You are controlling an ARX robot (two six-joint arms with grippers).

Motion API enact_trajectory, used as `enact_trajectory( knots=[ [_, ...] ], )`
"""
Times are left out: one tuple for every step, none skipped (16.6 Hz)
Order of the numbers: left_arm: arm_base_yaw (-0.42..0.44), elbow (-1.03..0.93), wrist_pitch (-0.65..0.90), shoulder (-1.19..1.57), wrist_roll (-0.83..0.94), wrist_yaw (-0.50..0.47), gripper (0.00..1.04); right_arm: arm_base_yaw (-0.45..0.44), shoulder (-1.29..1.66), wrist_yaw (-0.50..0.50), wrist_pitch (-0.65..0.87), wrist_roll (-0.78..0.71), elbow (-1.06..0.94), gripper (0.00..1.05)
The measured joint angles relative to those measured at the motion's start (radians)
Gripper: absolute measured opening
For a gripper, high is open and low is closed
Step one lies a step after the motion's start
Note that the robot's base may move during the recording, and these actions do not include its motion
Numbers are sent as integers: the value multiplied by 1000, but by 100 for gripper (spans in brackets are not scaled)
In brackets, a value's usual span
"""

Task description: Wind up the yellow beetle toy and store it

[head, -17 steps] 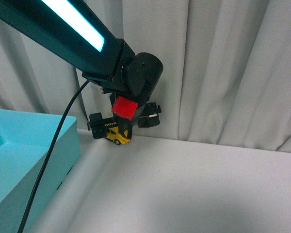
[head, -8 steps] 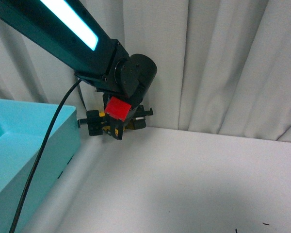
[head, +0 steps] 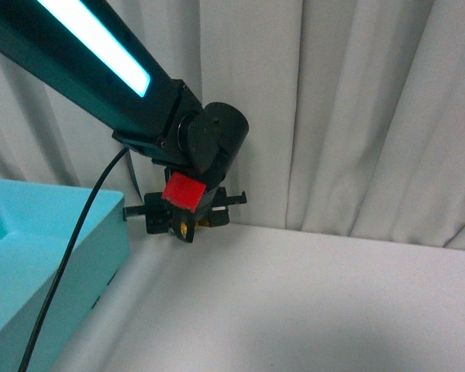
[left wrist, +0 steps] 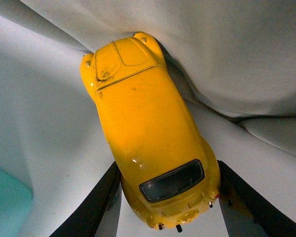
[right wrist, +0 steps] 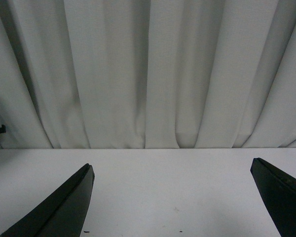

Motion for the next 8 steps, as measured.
enact_trajectory(
  knots=[
    [10,-36,13,-48,19,27,50,0,0,0,0,0,0,98],
    [21,-75,39,-110,38,47,50,0,0,0,0,0,0,98],
    [35,-109,57,-170,51,66,49,0,0,0,0,0,0,98],
    [49,-144,73,-238,71,82,49,0,0,0,0,0,0,98],
    [66,-181,100,-307,93,105,47,0,0,0,0,0,0,98],
    [87,-219,118,-376,118,144,45,0,0,0,0,0,0,98],
    [107,-257,137,-435,143,176,44,0,0,0,0,0,0,98],
    [133,-310,149,-513,176,211,43,0,0,0,0,0,0,98]
  ],
)
